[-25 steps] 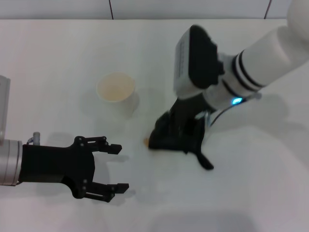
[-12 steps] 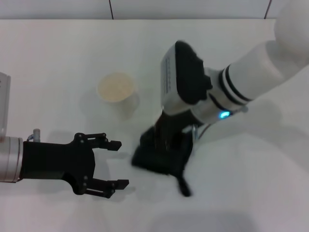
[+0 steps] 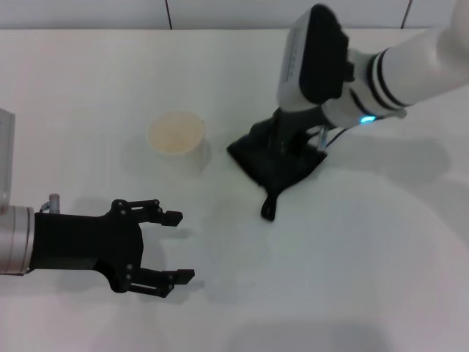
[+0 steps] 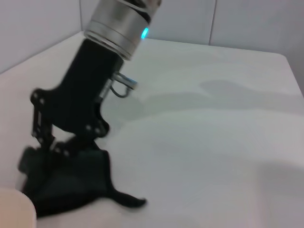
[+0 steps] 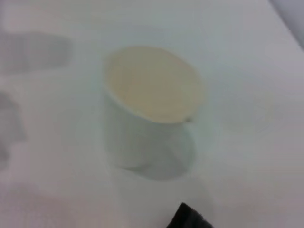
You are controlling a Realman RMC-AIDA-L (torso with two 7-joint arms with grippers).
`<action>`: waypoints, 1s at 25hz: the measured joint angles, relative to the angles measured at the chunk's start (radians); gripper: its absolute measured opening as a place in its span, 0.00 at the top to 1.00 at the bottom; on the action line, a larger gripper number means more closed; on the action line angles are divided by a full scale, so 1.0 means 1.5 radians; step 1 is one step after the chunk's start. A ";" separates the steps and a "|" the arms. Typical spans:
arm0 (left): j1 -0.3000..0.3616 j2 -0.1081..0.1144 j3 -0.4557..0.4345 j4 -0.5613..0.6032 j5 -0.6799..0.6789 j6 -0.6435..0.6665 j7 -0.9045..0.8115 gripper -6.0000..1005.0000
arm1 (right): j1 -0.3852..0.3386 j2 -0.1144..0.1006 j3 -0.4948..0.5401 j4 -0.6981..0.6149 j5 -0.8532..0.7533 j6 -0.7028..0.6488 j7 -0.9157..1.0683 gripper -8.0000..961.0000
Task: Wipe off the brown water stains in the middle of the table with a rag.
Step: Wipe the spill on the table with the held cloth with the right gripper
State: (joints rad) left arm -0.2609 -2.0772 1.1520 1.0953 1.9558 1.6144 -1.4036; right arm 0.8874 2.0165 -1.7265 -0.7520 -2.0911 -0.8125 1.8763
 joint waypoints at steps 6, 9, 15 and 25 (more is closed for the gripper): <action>-0.003 -0.001 0.000 0.000 0.000 -0.003 0.000 0.12 | 0.003 0.004 -0.003 0.007 -0.012 -0.019 -0.001 0.91; -0.007 -0.001 0.000 -0.001 0.000 -0.004 0.000 0.12 | 0.002 0.007 -0.033 -0.012 0.006 -0.066 0.010 0.91; -0.008 -0.001 0.000 -0.003 0.002 -0.007 0.000 0.12 | -0.015 0.008 -0.103 -0.072 0.084 -0.150 0.022 0.91; -0.008 0.000 0.000 -0.004 0.005 -0.008 0.002 0.12 | -0.025 0.005 -0.156 -0.087 0.135 -0.139 0.001 0.91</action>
State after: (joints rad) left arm -0.2730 -2.0769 1.1520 1.0896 1.9628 1.6026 -1.4001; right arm 0.8492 2.0243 -1.9599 -0.8832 -1.8889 -1.0211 1.8773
